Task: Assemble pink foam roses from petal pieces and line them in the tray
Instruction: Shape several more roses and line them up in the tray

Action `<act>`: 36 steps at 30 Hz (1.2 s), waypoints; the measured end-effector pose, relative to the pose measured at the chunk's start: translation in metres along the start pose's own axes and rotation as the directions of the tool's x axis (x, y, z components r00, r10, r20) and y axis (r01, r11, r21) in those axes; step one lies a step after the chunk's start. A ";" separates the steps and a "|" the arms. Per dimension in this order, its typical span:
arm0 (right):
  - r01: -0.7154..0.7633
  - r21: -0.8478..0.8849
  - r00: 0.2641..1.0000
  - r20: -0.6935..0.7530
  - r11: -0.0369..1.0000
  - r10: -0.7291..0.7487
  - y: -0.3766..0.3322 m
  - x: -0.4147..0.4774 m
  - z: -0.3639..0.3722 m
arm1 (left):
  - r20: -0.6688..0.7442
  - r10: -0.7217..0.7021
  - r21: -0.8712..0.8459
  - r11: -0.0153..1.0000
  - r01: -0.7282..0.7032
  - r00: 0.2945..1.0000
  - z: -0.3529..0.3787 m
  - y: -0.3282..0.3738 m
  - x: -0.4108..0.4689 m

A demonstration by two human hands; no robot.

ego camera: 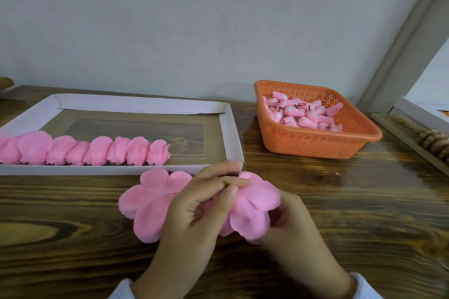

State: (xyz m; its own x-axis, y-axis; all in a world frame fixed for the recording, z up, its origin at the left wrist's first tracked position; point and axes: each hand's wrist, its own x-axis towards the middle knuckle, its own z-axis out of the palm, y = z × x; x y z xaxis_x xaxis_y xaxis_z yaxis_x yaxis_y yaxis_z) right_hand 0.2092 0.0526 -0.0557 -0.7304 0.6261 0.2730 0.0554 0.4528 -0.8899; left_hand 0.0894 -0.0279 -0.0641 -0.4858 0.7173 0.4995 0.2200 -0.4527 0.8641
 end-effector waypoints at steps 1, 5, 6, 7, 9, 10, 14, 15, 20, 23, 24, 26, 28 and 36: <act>0.002 0.023 0.999 -0.043 1.000 -0.001 0.001 0.001 0.001 | -0.047 0.028 0.040 0.999 -0.027 0.999 -0.001 -0.001 0.000; 0.028 0.017 0.932 -0.361 0.999 -0.020 0.013 0.001 -0.004 | -0.134 0.166 0.230 0.964 -0.132 0.977 -0.005 -0.003 0.003; 0.087 -0.020 0.909 -0.407 0.996 -0.088 0.012 0.001 -0.006 | -0.123 0.189 0.273 0.950 -0.149 0.974 -0.006 -0.005 0.004; 0.155 -0.066 0.889 -0.426 0.986 -0.168 0.010 0.001 -0.007 | -0.094 0.208 0.336 0.927 -0.166 0.974 -0.006 -0.007 0.004; 0.258 -0.149 0.868 -0.397 0.954 -0.297 0.004 0.000 -0.005 | -0.001 0.237 0.500 0.841 -0.204 0.972 -0.005 -0.012 0.004; 0.274 -0.163 0.873 -0.372 0.948 -0.316 0.002 -0.001 -0.003 | 0.048 0.254 0.570 0.787 -0.235 0.966 -0.005 -0.016 0.003; 0.243 -0.236 0.899 -0.309 0.941 -0.310 -0.002 0.003 0.005 | 0.126 0.306 0.674 0.671 -0.308 0.944 -0.003 -0.024 -0.001; 0.229 -0.245 0.906 -0.300 0.942 -0.298 -0.004 0.004 0.005 | 0.122 0.317 0.681 0.663 -0.311 0.941 -0.003 -0.024 -0.001; 0.156 -0.300 0.940 -0.248 0.941 -0.234 -0.014 0.013 0.002 | 0.077 0.332 0.692 0.661 -0.290 0.940 -0.006 -0.022 0.002; 0.066 -0.312 0.981 -0.155 0.948 -0.119 -0.018 0.020 0.000 | 0.048 0.328 0.710 0.653 -0.263 0.943 -0.007 -0.023 0.002; 0.061 -0.329 0.985 -0.130 0.942 -0.109 -0.020 0.022 0.000 | 0.038 0.334 0.715 0.650 -0.259 0.942 -0.008 -0.023 0.001; 0.103 -0.407 0.982 -0.104 0.907 -0.158 -0.022 0.026 0.003 | 0.023 0.345 0.723 0.643 -0.254 0.938 -0.009 -0.023 0.001; 0.164 -0.503 0.965 -0.096 0.849 -0.244 -0.021 0.028 0.008 | 0.016 0.331 0.727 0.644 -0.238 0.943 -0.011 -0.023 0.002; 0.324 -0.644 0.875 -0.074 0.693 -0.478 -0.018 0.030 0.014 | 0.010 0.292 0.637 0.735 -0.231 0.956 -0.012 -0.022 0.004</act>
State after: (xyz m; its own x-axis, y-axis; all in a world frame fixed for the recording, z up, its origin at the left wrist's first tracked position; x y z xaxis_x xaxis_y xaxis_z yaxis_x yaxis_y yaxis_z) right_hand 0.1765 0.0547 -0.0365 -0.6153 0.3791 0.6911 0.2403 0.9252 -0.2936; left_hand 0.0722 -0.0217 -0.0820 -0.3917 0.5593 0.7305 0.8132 -0.1609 0.5592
